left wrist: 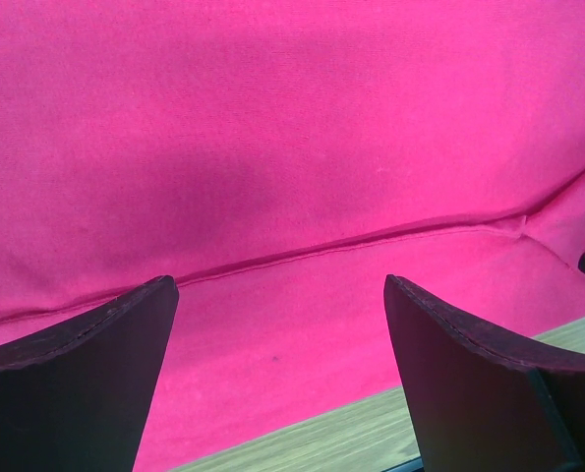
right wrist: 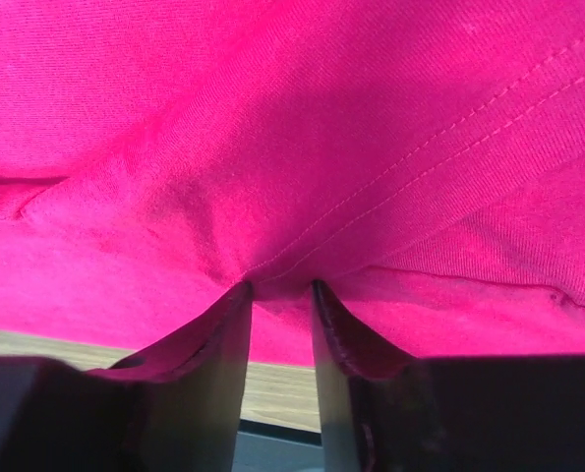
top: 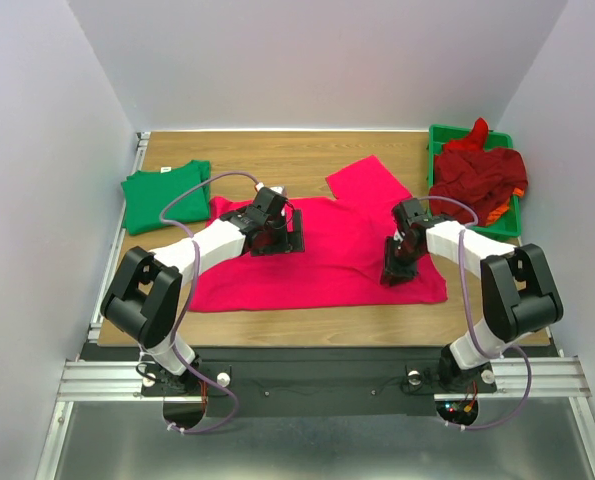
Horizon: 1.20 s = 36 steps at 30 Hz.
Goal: Fold and stack the t-shirts
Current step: Fold the tshirt
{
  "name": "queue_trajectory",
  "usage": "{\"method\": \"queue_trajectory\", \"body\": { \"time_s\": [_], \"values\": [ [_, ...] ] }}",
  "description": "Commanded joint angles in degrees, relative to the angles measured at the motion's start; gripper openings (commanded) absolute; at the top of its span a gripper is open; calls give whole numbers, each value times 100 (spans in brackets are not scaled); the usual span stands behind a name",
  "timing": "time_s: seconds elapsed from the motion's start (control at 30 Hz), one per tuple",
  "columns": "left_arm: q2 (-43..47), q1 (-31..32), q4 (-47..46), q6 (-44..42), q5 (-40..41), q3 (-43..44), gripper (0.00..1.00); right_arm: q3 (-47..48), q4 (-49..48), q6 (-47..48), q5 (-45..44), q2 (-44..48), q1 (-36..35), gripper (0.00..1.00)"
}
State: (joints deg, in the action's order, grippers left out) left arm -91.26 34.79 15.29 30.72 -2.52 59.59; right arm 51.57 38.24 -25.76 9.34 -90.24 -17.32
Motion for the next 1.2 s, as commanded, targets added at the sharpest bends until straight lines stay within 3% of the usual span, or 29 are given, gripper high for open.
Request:
{"method": "queue_trajectory", "body": {
  "time_s": [0.0, 0.23, 0.43, 1.17],
  "values": [
    [100, -7, 27, -13, 68, 132, 99, 64, -185, -17, 6, 41, -78, 34],
    [56, -7, 53, -31, 85, 184, 98, 160, -168, -69, -64, 111, -87, 14],
    [3, -7, 88, -84, 68, 246, 98, 441, -159, -122, -55, 42, -87, 6],
    [-76, -7, 325, -163, 138, 202, 99, 2444, -45, 352, -521, -1461, -87, 6]
  ]
}}
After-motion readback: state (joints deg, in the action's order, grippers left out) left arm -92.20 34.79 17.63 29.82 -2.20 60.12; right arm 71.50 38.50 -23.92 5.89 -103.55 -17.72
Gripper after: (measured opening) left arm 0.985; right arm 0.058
